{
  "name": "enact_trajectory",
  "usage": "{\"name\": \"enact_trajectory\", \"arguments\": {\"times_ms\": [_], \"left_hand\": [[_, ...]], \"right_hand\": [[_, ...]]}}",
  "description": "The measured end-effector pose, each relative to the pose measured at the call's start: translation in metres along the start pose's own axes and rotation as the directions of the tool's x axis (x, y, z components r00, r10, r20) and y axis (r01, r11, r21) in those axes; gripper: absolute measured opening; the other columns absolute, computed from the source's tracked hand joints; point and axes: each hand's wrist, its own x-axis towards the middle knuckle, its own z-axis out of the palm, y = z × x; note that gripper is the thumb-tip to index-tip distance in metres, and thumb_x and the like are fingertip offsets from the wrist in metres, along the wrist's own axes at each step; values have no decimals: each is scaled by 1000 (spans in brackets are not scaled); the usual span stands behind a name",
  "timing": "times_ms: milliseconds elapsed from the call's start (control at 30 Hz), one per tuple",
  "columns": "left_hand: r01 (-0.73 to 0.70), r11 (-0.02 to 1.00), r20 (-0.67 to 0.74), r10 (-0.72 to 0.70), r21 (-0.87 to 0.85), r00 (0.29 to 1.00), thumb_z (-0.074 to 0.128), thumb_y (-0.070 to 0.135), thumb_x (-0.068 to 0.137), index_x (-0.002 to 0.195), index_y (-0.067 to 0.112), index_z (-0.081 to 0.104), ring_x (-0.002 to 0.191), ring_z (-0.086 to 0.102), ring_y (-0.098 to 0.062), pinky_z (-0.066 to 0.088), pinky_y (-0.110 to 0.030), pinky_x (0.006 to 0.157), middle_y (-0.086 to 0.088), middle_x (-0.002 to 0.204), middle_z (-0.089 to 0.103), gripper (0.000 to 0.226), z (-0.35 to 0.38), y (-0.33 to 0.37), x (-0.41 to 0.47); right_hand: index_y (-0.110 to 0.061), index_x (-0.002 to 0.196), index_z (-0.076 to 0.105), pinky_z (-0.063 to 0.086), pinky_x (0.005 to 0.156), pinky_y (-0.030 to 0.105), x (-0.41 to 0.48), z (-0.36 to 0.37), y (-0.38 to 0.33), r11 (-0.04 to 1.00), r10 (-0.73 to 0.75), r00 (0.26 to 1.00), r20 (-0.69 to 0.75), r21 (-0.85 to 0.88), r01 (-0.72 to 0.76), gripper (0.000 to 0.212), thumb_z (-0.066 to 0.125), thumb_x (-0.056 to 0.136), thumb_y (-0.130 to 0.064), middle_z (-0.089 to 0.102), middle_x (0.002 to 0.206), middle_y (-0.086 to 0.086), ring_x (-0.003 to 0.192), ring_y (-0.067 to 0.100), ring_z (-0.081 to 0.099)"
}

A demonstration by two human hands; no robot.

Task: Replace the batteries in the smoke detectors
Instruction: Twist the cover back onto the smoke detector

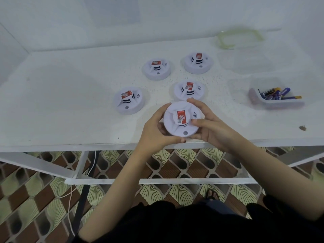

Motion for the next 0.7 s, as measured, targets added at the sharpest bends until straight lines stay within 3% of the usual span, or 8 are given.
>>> {"name": "enact_trajectory", "arguments": {"times_ms": [100, 200, 367, 700], "left_hand": [[1, 1000, 1, -1, -19, 1000, 93, 0, 52, 143, 18, 45, 106, 67, -10, 59, -29, 77, 2, 128, 63, 104, -1, 0, -1], [11, 1000, 23, -11, -11, 1000, 94, 1, 51, 144, 20, 45, 105, 68, -12, 60, -35, 80, 2, 127, 64, 107, -3, 0, -1], [37, 999, 39, -36, -26, 999, 92, -4, 51, 143, 25, 44, 100, 69, -7, 59, -29, 77, 11, 120, 66, 108, -5, 3, -2], [16, 996, 58, -11, -84, 998, 90, -7, 53, 137, 35, 44, 104, 67, -5, 57, -25, 78, 5, 130, 63, 105, -6, 1, 0]], "right_hand": [[-37, 130, 40, 55, 79, 31, -1, 0, 5, 983, -45, 999, 9, -178, 46, 77, 68, 71, 5, 59, 121, -2, 107, 15, 62], [-31, 135, 33, 52, 82, 25, 0, 2, 7, 951, -82, 997, 1, -300, 79, 86, 67, 72, 18, 55, 126, -1, 109, 9, 59], [-28, 137, 34, 52, 81, 26, -1, 4, 5, 940, -90, 996, -13, -333, 81, 85, 66, 73, 18, 56, 126, 0, 110, 11, 59], [-29, 138, 34, 55, 83, 31, -2, 5, 4, 945, -84, 996, -20, -318, 74, 85, 63, 74, 19, 55, 128, 0, 114, 15, 57]]}}
